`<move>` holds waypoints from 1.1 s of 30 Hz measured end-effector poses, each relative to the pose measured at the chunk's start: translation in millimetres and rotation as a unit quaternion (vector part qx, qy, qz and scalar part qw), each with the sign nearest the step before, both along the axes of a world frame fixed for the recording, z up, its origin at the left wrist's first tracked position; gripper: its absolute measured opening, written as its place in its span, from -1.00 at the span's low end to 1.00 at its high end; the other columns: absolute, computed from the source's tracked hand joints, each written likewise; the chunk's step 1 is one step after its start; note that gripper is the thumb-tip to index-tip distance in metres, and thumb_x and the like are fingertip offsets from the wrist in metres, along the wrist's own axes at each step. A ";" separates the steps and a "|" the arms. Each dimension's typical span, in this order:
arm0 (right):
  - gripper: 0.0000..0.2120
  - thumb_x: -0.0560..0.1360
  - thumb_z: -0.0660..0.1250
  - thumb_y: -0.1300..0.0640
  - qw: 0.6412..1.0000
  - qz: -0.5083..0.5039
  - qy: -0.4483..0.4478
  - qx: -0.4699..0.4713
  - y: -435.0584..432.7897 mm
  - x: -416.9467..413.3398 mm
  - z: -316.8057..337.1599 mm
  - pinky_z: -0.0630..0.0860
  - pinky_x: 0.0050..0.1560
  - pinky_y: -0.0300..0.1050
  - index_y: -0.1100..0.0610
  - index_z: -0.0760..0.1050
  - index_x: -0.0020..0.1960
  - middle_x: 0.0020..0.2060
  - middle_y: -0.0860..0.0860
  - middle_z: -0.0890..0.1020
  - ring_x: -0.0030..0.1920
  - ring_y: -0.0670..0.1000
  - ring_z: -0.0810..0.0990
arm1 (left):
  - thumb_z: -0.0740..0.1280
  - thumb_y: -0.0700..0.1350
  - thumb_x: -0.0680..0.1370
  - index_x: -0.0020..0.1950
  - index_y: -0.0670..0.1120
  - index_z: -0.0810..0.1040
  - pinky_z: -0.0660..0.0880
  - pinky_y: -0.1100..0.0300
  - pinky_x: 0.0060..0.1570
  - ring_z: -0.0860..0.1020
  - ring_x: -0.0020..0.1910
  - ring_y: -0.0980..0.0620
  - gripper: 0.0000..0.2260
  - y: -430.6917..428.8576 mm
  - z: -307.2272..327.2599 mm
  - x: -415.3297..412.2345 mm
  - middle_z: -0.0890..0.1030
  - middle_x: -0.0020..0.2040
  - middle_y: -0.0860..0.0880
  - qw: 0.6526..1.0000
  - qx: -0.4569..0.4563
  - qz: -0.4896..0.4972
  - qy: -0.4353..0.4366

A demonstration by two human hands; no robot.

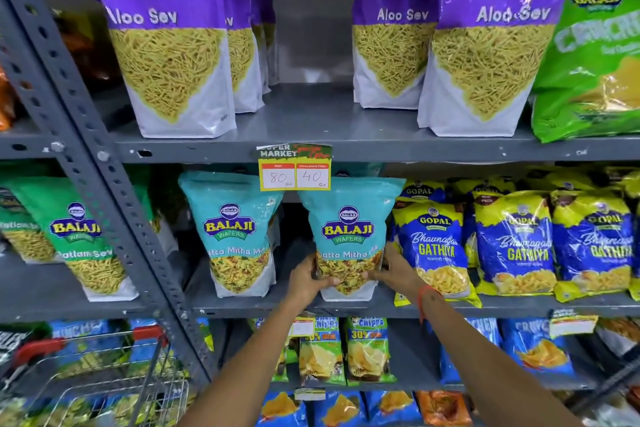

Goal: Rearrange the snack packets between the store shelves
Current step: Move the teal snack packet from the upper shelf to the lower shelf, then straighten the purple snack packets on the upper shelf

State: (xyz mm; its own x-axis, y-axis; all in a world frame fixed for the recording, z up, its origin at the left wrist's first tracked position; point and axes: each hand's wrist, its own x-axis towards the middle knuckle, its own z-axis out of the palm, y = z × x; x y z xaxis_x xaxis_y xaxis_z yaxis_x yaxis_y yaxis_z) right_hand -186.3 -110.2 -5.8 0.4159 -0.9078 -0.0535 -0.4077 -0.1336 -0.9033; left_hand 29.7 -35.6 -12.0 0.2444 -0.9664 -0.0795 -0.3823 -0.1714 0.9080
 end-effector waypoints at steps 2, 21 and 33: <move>-0.34 0.26 0.55 0.10 1.000 -0.005 0.000 0.004 4.3 2.2 7.1 0.44 0.31 0.19 0.05 0.31 0.26 0.23 0.08 0.52 0.29 0.09 0.47 | 0.61 -0.14 0.29 0.29 -0.17 0.46 0.52 -0.07 0.23 0.57 0.24 -0.12 -0.38 0.0 1.6 -1.3 0.61 0.25 -0.14 1.000 0.007 -0.003 0.000; -0.94 0.53 0.22 0.15 0.855 -0.197 -0.247 -0.412 91.3 9.5 216.6 0.49 -0.21 -0.02 0.03 0.41 -0.02 -0.26 -0.05 0.54 -0.25 0.06 0.56 | 0.36 0.15 0.49 -0.12 -0.22 0.59 0.49 0.07 -0.15 0.58 -0.11 -0.11 -0.59 73.3 265.4 -66.8 0.61 -0.23 -0.09 0.923 0.038 -0.111 -0.365; -0.51 0.44 0.21 0.17 0.744 -0.320 -0.155 -0.566 46.1 -30.6 330.3 0.18 0.41 0.06 0.26 0.28 0.35 0.30 0.26 0.41 0.33 0.22 0.33 | 0.42 0.09 0.47 0.50 -0.13 0.23 0.37 -0.02 0.37 0.39 0.42 -0.12 -0.30 7.4 362.2 -103.3 0.42 0.44 -0.17 0.885 -0.383 -0.022 -0.264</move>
State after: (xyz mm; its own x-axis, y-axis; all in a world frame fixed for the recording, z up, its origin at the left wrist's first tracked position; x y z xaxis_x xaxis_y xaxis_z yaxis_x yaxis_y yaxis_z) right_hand -216.9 -64.1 324.4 -0.2875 -0.3147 0.9046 -0.5109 -0.7485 -0.4227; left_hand -73.5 -28.2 350.2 0.0129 -0.6963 0.7177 -0.7790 0.4430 0.4438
